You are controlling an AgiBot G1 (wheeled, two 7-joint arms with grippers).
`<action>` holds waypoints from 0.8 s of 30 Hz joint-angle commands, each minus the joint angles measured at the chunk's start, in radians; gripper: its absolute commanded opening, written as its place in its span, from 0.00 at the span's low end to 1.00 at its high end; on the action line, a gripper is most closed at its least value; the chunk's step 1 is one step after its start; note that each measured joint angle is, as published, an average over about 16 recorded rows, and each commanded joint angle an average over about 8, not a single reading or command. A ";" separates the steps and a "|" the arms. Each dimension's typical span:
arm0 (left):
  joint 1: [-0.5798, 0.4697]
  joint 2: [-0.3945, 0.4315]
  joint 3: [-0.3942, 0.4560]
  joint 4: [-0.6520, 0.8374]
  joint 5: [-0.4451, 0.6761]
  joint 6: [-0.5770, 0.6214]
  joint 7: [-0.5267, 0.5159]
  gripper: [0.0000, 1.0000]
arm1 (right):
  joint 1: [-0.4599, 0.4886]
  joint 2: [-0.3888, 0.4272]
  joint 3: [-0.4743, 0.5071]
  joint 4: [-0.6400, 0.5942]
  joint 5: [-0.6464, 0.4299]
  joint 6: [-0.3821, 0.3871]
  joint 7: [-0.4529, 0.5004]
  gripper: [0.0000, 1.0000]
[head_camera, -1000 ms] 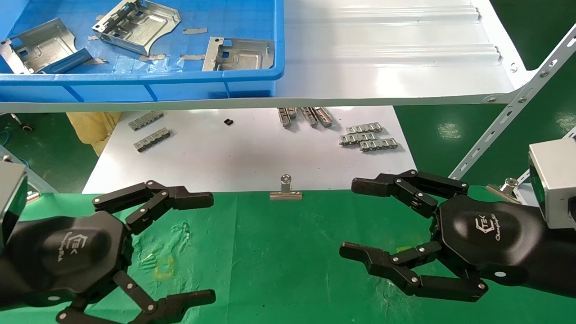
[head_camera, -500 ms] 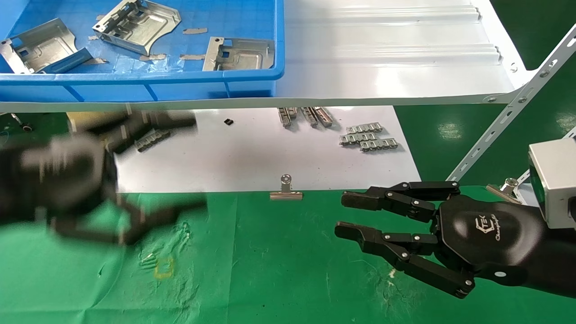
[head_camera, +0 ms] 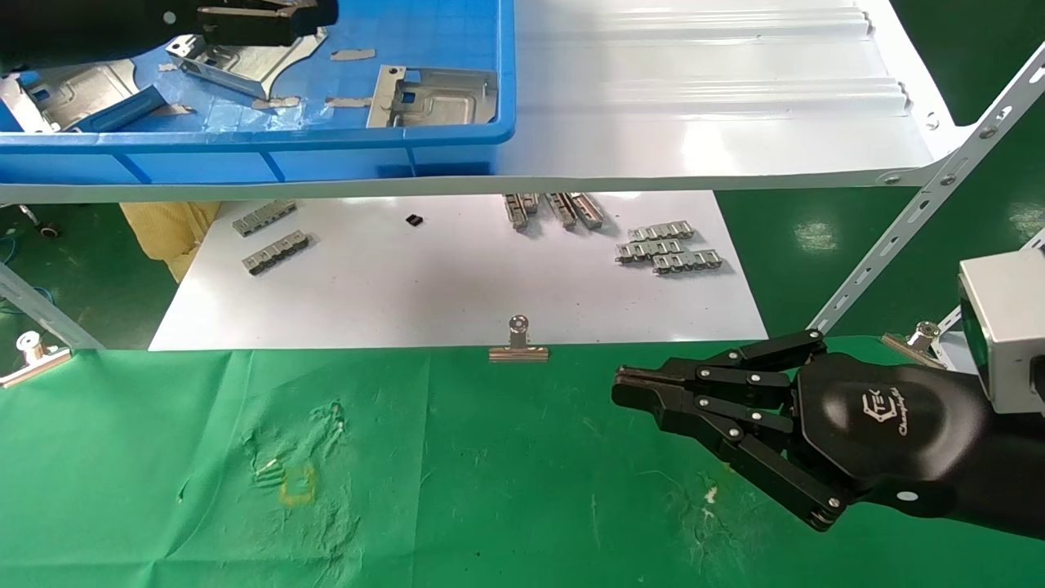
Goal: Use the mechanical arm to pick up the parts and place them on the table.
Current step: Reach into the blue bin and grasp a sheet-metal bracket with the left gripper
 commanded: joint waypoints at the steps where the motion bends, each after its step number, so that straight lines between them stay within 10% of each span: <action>1: -0.060 0.048 0.022 0.126 0.058 -0.075 0.021 0.46 | 0.000 0.000 0.000 0.000 0.000 0.000 0.000 0.32; 4: -0.091 0.087 0.032 0.230 0.090 -0.185 0.043 0.09 | 0.000 0.000 0.000 0.000 0.000 0.000 0.000 0.70; 7: -0.108 0.111 0.037 0.298 0.105 -0.252 0.060 0.00 | 0.000 0.000 0.000 0.000 0.000 0.000 0.000 1.00; 24: -0.147 0.134 0.039 0.415 0.110 -0.265 0.114 0.00 | 0.000 0.000 0.000 0.000 0.000 0.000 0.000 1.00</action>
